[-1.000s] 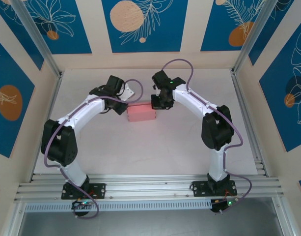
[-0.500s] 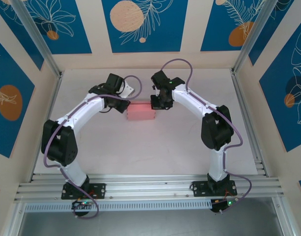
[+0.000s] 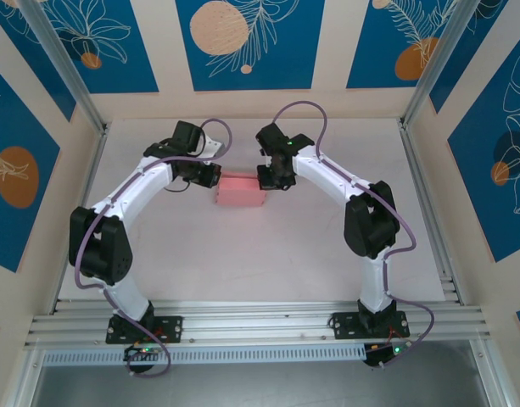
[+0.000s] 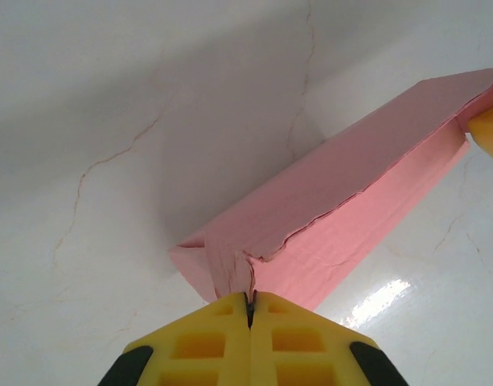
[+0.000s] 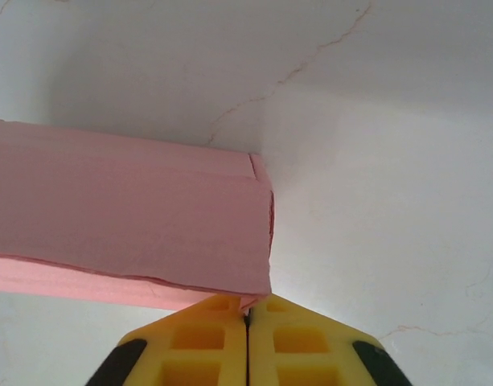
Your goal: Fold the paper box
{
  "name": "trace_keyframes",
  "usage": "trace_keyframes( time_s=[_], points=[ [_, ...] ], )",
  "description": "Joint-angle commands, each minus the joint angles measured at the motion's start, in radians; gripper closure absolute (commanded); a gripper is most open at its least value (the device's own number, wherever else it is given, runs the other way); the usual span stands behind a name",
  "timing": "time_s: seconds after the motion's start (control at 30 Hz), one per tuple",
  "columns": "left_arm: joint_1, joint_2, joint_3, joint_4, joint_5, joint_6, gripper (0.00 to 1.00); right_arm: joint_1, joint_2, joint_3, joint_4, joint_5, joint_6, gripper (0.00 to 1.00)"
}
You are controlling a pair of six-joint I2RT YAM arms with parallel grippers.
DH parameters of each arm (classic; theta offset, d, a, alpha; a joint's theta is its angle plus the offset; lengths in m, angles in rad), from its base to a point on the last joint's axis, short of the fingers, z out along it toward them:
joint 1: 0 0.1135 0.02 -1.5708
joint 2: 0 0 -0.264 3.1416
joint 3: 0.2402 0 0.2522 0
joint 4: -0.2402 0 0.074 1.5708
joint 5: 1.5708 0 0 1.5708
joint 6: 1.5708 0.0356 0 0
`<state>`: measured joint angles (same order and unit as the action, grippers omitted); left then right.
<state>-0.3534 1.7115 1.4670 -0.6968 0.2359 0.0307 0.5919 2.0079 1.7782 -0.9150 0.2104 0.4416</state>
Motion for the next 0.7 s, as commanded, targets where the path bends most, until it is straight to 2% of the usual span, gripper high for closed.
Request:
trace_keyframes(
  time_s=[0.0,0.23,0.43,0.67],
  points=[
    [0.005,0.01,-0.003,-0.012,0.051,-0.016,1.0,0.015,0.016,0.015,-0.014,-0.034,-0.002,0.82],
    [0.011,0.028,-0.028,-0.01,0.002,-0.005,1.0,0.01,0.011,0.042,0.011,-0.062,0.012,0.75],
    [0.012,0.034,-0.035,-0.006,-0.001,0.0,1.0,0.005,0.026,0.049,0.023,-0.043,0.013,0.59],
    [0.017,0.03,-0.047,0.004,0.006,-0.004,1.0,0.002,0.056,0.048,0.021,-0.011,0.002,0.56]
  ],
)
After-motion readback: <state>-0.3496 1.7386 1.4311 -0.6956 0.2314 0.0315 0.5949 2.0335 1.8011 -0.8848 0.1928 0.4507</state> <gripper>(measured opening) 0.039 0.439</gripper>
